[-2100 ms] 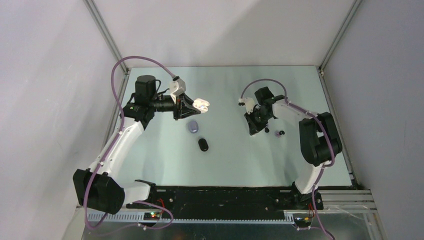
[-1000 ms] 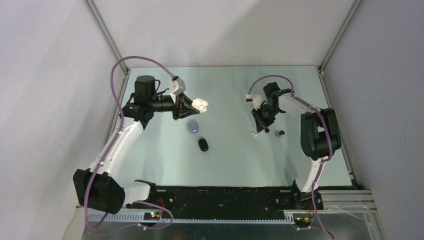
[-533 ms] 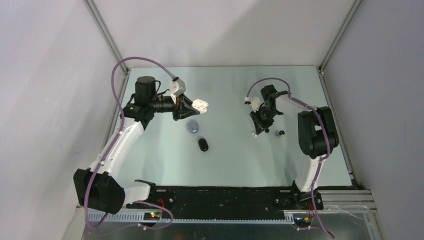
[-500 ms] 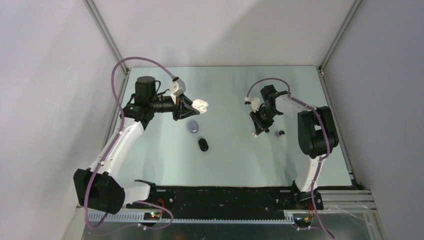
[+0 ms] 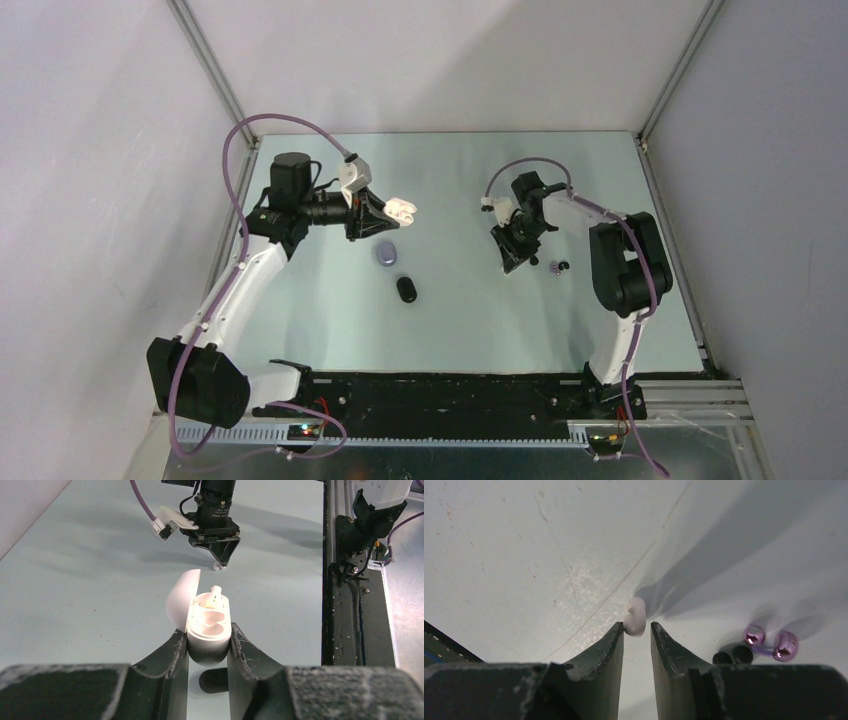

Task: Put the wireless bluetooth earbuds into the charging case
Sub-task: Pick up the earbud from the center of the board, then place the earbud in the charging case.

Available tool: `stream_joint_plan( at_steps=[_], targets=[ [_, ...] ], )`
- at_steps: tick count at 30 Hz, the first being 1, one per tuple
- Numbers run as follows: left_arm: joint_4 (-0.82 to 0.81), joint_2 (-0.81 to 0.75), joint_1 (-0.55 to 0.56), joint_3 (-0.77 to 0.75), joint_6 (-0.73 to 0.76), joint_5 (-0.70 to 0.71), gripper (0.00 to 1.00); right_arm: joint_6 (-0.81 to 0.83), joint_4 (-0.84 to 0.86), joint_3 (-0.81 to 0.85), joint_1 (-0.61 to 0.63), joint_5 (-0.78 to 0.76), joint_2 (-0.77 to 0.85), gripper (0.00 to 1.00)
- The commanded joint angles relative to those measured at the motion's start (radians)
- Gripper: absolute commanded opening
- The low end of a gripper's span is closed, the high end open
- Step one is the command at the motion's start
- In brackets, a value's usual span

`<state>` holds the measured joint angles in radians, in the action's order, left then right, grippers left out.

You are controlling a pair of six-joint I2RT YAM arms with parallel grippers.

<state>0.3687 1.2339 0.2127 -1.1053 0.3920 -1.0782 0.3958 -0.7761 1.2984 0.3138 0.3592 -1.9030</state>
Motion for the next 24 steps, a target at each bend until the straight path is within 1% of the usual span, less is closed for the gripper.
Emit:
stream_joint_plan(
  at_steps=[1, 9, 12, 14, 15, 16, 17, 18, 19, 20, 21, 22, 24],
  targets=[
    [-0.025, -0.026, -0.007, 0.005, 0.001, -0.010, 0.00, -0.017, 0.030, 0.026, 0.021, -0.010, -0.007, 0.31],
    [-0.029, -0.033, -0.007, 0.014, 0.002, -0.001, 0.00, -0.005, 0.016, 0.027, 0.021, -0.016, 0.018, 0.16],
    [-0.023, -0.029, -0.006, 0.008, 0.009, 0.000, 0.00, 0.025, -0.028, 0.051, 0.022, -0.007, 0.062, 0.10],
    [-0.020, -0.024, -0.006, 0.005, 0.017, -0.004, 0.00, 0.077, -0.079, 0.068, 0.031, 0.022, 0.105, 0.07],
    [-0.019, -0.020, -0.007, 0.004, 0.021, -0.011, 0.00, 0.132, -0.104, 0.096, 0.034, 0.040, 0.120, 0.06],
    [-0.020, -0.016, -0.007, 0.002, 0.027, -0.015, 0.00, 0.206, -0.160, 0.127, 0.041, 0.097, 0.155, 0.05],
    [-0.024, -0.008, -0.007, 0.001, 0.030, -0.024, 0.00, 0.246, -0.210, 0.142, 0.043, 0.129, 0.196, 0.05],
    [-0.027, -0.003, -0.006, -0.004, 0.034, -0.029, 0.00, 0.336, -0.229, 0.163, 0.049, 0.201, 0.219, 0.05],
    [-0.036, 0.010, -0.006, -0.006, 0.035, -0.043, 0.00, 0.382, -0.260, 0.170, 0.052, 0.239, 0.272, 0.05],
    [-0.041, 0.018, -0.006, -0.013, 0.037, -0.062, 0.00, 0.476, -0.270, 0.180, 0.056, 0.310, 0.298, 0.05],
    [-0.050, 0.032, -0.005, -0.016, 0.040, -0.069, 0.00, 0.517, -0.290, 0.185, 0.060, 0.366, 0.351, 0.05],
    [-0.055, 0.039, 0.000, -0.025, 0.048, -0.084, 0.00, 0.596, -0.299, 0.196, 0.073, 0.388, 0.374, 0.05],
    [-0.065, 0.057, 0.010, -0.042, 0.068, -0.094, 0.00, 0.655, -0.296, 0.215, 0.108, 0.410, 0.430, 0.05]
  ],
)
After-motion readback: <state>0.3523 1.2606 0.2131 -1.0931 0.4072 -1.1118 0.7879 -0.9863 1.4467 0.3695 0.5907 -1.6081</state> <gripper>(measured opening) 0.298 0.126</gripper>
